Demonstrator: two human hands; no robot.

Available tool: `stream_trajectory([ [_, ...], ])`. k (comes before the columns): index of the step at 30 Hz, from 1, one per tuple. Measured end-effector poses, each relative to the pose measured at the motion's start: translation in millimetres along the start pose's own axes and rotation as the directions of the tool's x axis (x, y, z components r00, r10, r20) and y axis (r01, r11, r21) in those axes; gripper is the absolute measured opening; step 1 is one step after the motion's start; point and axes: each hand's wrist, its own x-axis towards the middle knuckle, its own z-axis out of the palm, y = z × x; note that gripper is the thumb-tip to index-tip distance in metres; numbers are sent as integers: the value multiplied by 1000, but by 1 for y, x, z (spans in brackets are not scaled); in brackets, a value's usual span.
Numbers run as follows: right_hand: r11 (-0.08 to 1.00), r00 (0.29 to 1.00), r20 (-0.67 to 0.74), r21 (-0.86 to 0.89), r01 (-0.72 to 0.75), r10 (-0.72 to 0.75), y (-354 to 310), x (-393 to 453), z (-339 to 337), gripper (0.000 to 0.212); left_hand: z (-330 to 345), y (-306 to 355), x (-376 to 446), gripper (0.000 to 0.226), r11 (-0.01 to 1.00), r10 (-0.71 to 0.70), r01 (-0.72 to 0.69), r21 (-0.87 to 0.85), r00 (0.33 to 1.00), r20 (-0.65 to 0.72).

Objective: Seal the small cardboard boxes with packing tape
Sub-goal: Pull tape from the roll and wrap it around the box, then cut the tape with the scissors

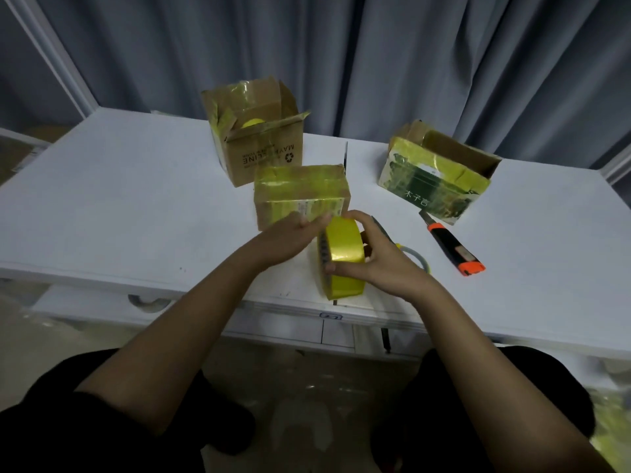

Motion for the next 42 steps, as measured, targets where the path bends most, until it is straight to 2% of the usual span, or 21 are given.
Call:
stream_trajectory([
  [2, 1000, 999, 33, -14, -20, 20, 4, 1, -8, 56, 11, 1, -9, 53, 984, -116, 132, -122, 985, 125],
  [3, 1000, 1000, -6, 1, -17, 17, 7, 4, -10, 45, 16, 0, -10, 50, 957, -144, 173, -235, 980, 136],
  [5, 998, 979, -202, 65, 9, 4, 11, 17, -13, 39, 27, 0, -12, 47, 881, -168, 196, -431, 980, 103],
  [7, 998, 941, -333, -9, 57, -57, 10, 37, -16, 41, 37, -1, -15, 41, 834, -189, 205, -512, 978, 84],
  [9, 979, 953, -272, -189, 80, -131, 12, 61, -20, 39, 42, -1, -19, 31, 817, -215, 222, -532, 974, 76],
  [11, 902, 979, -117, -419, 105, -168, 18, 82, -23, 38, 41, -4, -23, 28, 801, -223, 216, -559, 973, 56],
  [14, 626, 964, 92, -744, 234, -250, 26, 94, -23, 41, 32, -14, -35, 34, 822, -186, 158, -547, 983, 3],
  [16, 515, 937, 109, -812, 276, -331, 27, 91, -19, 41, 21, -23, -41, 44, 895, -180, 101, -435, 973, -144],
  [19, 493, 891, 37, -822, 285, -453, 29, 84, -8, 39, -6, -34, -40, 40, 945, -173, 35, -326, 899, -403],
  [24, 621, 957, -77, -775, 119, -279, 21, 85, 9, 41, -21, -54, -33, 42, 975, -170, 85, -208, 882, -439],
  [27, 859, 977, -124, -506, 86, -171, 15, 81, 4, 44, -19, -56, -29, 42, 977, -179, 99, -186, 857, -484],
  [29, 938, 937, -312, -343, 40, -154, 21, 66, -8, 43, -22, -59, -27, 42, 976, -184, 100, -192, 854, -487],
  [31, 935, 871, -483, -341, -96, -86, 37, 42, -19, 39, -23, -62, -26, 42, 981, -165, 91, -174, 864, -476],
  [33, 862, 855, -516, -408, -302, 56, 60, 19, -22, 37, -22, -62, -24, 42, 983, -149, 81, -163, 869, -472],
  [35, 759, 851, -496, -485, -435, 171, 77, 3, -16, 38, -21, -62, -22, 42, 985, -144, 79, -153, 865, -481],
  [37, 722, 843, -501, -507, -470, 196, 83, -1, -9, 40, -19, -61, -22, 40, 985, -151, 90, -145, 859, -490],
  [42, 712, 783, -545, -419, -564, 299, 74, 10, -13, 47, -20, -65, -26, 42, 978, -185, 113, -176, 862, -471],
])
